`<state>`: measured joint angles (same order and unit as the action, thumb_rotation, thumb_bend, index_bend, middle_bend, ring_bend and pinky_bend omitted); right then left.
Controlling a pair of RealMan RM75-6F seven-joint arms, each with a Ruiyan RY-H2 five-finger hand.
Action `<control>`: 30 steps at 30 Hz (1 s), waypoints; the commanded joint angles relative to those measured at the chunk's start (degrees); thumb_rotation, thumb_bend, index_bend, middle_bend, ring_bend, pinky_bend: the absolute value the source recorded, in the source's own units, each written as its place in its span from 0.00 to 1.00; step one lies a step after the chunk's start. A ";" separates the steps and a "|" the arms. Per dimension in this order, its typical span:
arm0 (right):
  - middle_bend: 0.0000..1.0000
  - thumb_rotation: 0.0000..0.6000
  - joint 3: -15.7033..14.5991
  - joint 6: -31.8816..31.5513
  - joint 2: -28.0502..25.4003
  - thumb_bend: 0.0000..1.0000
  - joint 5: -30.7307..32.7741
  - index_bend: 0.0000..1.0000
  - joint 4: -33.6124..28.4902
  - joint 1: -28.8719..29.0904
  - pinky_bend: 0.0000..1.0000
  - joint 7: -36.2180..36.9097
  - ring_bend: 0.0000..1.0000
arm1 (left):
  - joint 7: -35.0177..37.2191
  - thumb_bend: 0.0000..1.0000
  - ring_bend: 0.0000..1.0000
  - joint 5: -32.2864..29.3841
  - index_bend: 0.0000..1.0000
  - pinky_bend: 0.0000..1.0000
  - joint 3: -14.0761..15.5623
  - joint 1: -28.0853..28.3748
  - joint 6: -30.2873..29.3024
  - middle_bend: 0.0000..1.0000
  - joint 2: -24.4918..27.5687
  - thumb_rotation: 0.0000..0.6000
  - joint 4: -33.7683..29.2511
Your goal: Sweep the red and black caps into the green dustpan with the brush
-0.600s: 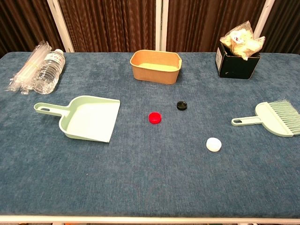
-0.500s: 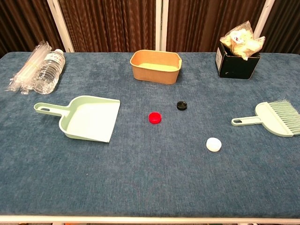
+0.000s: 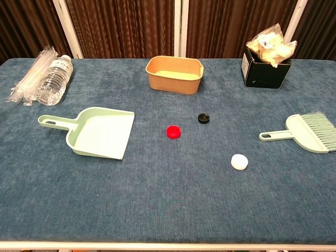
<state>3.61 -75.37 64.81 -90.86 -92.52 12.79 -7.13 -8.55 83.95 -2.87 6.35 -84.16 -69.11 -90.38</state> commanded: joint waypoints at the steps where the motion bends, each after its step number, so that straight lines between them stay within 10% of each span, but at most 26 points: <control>1: 0.33 1.00 0.71 9.17 1.79 0.19 0.92 0.29 0.78 6.20 0.02 -4.24 0.03 | 0.22 0.05 0.00 0.57 0.04 0.00 0.11 -0.16 -0.61 0.03 0.30 1.00 -0.10; 14: 0.34 1.00 1.56 22.07 14.53 0.15 9.05 0.38 11.46 15.51 0.00 -24.90 0.03 | 0.98 0.05 0.00 -0.33 0.04 0.00 0.56 -1.05 -0.55 0.03 0.39 1.00 -0.36; 30: 0.43 1.00 1.13 22.84 23.21 0.15 13.43 0.43 19.92 18.59 0.00 -29.52 0.09 | 2.49 0.05 0.00 -0.90 0.04 0.00 0.18 0.01 1.53 0.03 -0.74 1.00 1.66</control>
<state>4.81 -52.53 87.82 -77.58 -72.79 31.25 -36.51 -6.06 83.04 -2.68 6.36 -82.65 -69.85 -88.71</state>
